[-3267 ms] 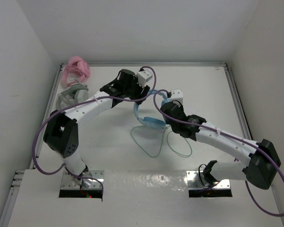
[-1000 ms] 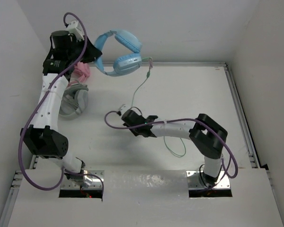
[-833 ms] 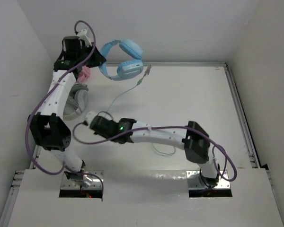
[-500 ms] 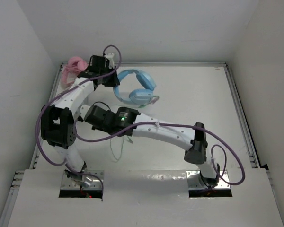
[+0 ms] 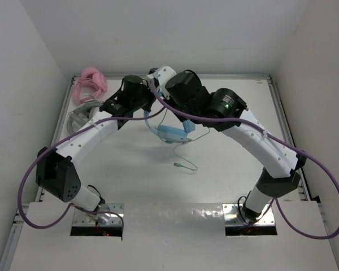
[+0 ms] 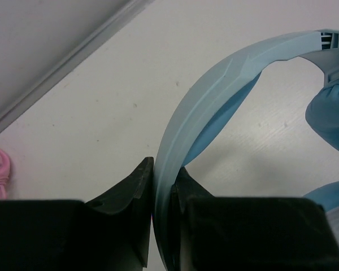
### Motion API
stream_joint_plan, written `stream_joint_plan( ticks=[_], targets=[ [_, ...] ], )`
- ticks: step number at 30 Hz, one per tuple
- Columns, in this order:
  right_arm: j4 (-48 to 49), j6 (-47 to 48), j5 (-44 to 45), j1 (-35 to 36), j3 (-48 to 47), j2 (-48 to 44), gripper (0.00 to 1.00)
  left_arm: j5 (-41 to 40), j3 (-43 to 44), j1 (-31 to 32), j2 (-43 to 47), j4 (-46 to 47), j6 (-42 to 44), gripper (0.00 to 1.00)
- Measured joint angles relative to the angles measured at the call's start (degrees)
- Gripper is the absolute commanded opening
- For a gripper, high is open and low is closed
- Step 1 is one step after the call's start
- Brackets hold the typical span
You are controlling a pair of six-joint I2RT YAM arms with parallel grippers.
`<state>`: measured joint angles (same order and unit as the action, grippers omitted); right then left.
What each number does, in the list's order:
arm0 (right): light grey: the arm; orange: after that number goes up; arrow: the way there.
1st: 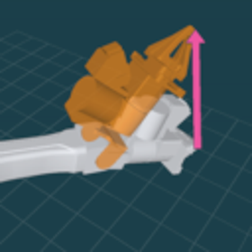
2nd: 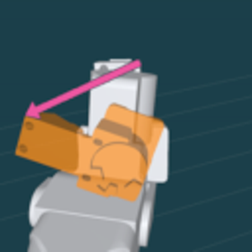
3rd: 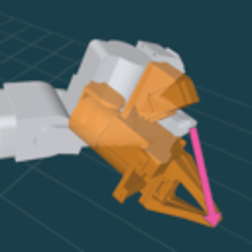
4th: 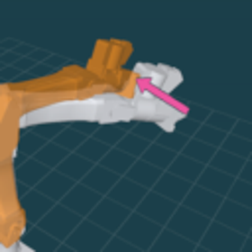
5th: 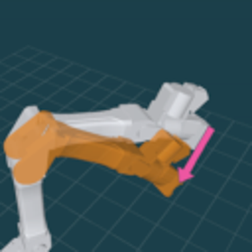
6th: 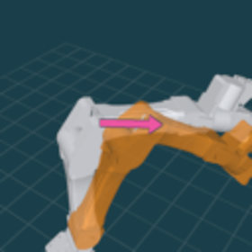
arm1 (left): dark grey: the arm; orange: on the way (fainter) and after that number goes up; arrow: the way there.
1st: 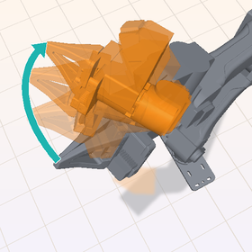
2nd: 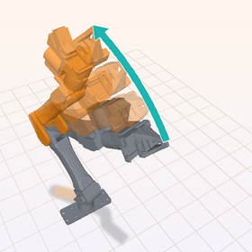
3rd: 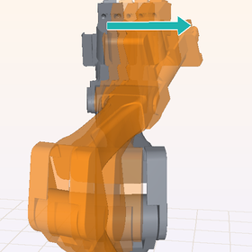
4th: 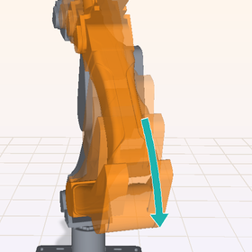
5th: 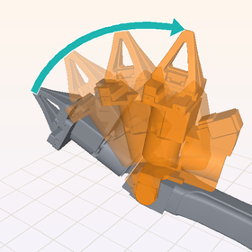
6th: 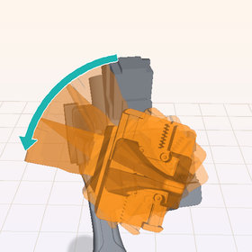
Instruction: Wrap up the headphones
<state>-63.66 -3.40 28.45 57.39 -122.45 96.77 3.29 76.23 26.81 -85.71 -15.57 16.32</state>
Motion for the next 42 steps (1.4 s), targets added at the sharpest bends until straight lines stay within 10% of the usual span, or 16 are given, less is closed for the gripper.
stream_joint_plan(
  ticks=[12, 20, 29, 42],
  targets=[
    [-1.6, 3.0, 8.7, -10.3, 10.4, -3.1, 0.00, 7.9, -0.6, 4.3, 0.2, -6.7, 8.5, 0.00],
    [15.7, 5.7, 2.0, -17.8, 29.5, -12.6, 0.00, 19.3, 7.2, 4.3, 1.8, -16.5, 9.3, 0.00],
    [38.8, 5.8, -7.8, -20.3, 52.1, -25.9, 0.68, 24.5, 16.4, 4.0, 2.2, -27.8, 3.5, 0.00],
    [72.1, -4.5, -29.6, -21.2, 80.7, -21.9, 0.89, 27.0, 42.8, -0.1, 0.1, -40.9, -5.1, 0.00]
  ],
)
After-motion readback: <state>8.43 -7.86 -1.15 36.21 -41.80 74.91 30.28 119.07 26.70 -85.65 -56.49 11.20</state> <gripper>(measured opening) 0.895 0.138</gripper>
